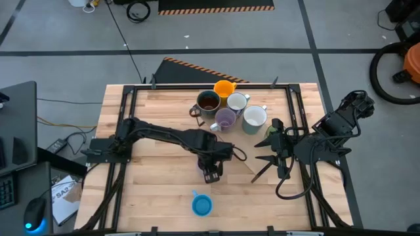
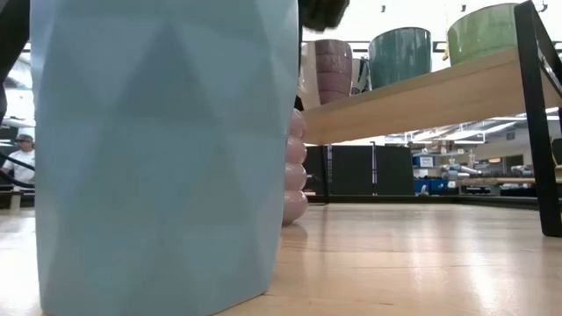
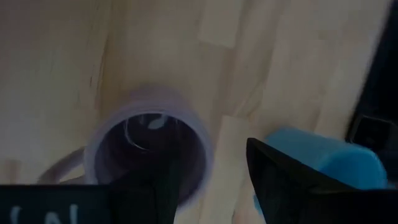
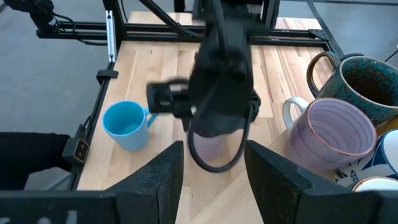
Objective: Place coffee mugs
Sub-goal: Put the purple mug on the shelf
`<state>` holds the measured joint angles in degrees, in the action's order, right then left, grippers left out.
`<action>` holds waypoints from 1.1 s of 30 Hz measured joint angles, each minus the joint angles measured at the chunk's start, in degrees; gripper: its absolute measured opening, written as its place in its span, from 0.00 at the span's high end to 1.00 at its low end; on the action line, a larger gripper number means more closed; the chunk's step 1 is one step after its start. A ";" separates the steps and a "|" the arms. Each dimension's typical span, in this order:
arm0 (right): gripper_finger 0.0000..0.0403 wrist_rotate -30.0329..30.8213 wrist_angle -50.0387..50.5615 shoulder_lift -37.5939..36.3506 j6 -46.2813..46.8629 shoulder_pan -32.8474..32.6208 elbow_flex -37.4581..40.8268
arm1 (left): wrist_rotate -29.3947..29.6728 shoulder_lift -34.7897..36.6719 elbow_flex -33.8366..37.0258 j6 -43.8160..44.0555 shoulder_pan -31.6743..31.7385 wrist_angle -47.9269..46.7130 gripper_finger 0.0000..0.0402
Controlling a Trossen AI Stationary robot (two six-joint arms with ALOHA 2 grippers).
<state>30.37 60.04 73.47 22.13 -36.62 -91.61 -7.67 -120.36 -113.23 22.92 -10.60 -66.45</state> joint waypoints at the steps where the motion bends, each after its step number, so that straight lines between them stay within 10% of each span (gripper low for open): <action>1: 0.56 0.00 0.01 0.00 -0.02 0.00 0.00 | 0.37 0.02 -1.74 -2.26 -0.34 -1.59 0.55; 11: 0.56 0.02 0.02 0.00 -0.18 0.00 0.00 | 16.32 0.13 -3.77 -26.18 -5.93 -18.44 0.56; 33: 0.56 0.02 -1.27 0.00 -1.16 -0.02 0.00 | 18.33 18.20 27.67 -38.68 -0.55 9.84 0.56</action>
<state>30.39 58.76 73.47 20.97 -36.64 -91.61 10.66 -102.16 -85.56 -15.76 -11.14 -56.61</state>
